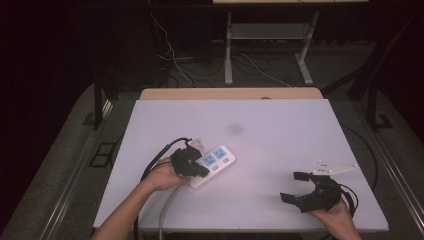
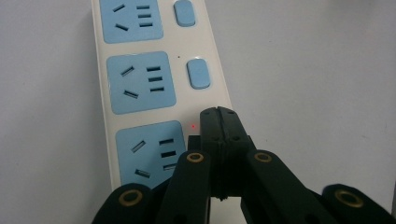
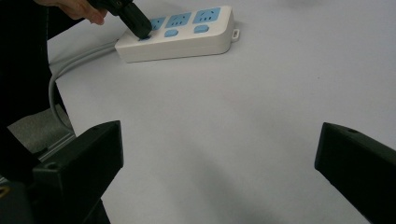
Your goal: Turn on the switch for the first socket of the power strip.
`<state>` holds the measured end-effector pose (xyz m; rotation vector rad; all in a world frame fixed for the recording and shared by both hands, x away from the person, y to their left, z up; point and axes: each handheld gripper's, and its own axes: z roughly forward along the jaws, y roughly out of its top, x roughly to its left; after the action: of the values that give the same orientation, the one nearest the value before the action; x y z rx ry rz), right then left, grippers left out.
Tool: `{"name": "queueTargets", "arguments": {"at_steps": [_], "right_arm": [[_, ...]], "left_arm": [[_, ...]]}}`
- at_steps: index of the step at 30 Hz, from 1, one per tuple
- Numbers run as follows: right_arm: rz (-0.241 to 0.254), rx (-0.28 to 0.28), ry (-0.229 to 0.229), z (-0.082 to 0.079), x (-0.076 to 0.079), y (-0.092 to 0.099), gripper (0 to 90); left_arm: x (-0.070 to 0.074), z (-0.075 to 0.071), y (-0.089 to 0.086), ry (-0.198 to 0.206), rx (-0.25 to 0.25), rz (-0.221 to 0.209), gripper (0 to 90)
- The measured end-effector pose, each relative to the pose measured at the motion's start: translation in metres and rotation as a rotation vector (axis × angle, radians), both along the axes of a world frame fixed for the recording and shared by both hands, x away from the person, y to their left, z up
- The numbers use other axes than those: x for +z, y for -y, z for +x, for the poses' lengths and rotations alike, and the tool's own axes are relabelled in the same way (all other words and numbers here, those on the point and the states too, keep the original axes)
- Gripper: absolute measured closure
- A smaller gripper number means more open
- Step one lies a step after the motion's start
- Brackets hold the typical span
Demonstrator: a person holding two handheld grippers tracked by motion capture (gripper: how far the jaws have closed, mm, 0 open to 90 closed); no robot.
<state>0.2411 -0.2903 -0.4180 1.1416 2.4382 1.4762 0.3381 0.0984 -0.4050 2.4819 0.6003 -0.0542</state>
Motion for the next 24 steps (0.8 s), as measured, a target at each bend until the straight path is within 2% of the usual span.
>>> {"name": "queueTargets", "arguments": {"at_steps": [24], "right_arm": [[-0.008,-0.003,-0.005,0.0018,-0.0013,-0.0002,0.6]], "left_arm": [[-0.0001,0.0021,-0.0013,-0.017,0.010,-0.009,89.6]]}}
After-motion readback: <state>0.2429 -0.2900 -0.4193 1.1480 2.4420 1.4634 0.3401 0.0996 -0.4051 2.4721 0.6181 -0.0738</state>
